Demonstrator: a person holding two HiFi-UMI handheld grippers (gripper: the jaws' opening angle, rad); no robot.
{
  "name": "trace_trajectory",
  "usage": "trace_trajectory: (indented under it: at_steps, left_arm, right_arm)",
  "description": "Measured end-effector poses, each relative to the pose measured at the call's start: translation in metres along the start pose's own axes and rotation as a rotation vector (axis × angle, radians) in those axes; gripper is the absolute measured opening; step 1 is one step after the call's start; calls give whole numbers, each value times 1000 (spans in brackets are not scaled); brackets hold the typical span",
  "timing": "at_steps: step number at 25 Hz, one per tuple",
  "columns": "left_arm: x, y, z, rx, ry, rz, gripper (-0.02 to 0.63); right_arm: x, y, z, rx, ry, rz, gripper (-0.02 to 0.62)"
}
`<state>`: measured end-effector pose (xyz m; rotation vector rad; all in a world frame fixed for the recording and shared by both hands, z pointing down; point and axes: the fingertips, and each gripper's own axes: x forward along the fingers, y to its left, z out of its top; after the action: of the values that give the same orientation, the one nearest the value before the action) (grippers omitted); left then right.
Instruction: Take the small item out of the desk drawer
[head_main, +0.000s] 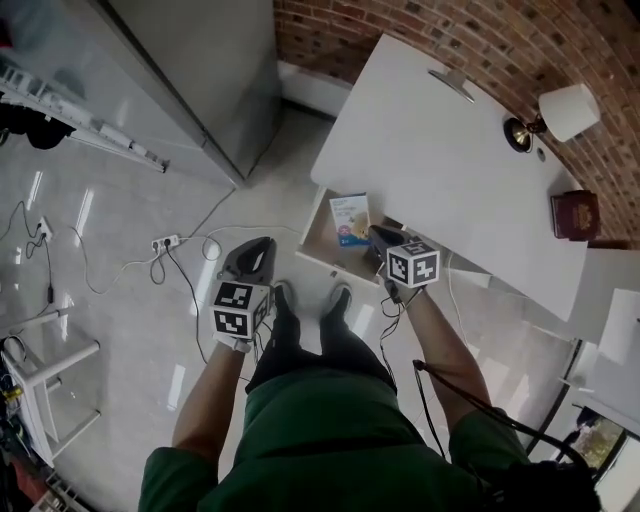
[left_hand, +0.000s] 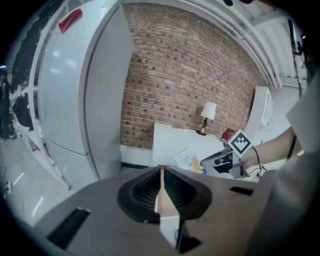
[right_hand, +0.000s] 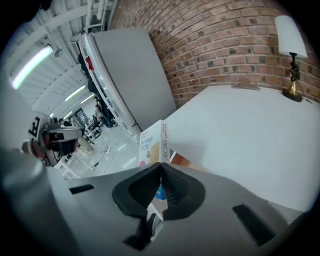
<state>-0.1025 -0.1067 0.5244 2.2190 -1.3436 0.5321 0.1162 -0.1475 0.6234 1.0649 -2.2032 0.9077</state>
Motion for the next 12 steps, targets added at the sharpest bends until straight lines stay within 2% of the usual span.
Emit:
trace_trajectory:
  at_steps: [7, 12]
  left_arm:
    - [-15, -6, 10, 6, 6, 11, 14]
    - [-20, 9, 8, 17, -5, 51, 14]
  right_arm:
    - [-12, -18, 34, 124, -67, 5, 8]
    - [-9, -32, 52, 200, -99, 0, 8]
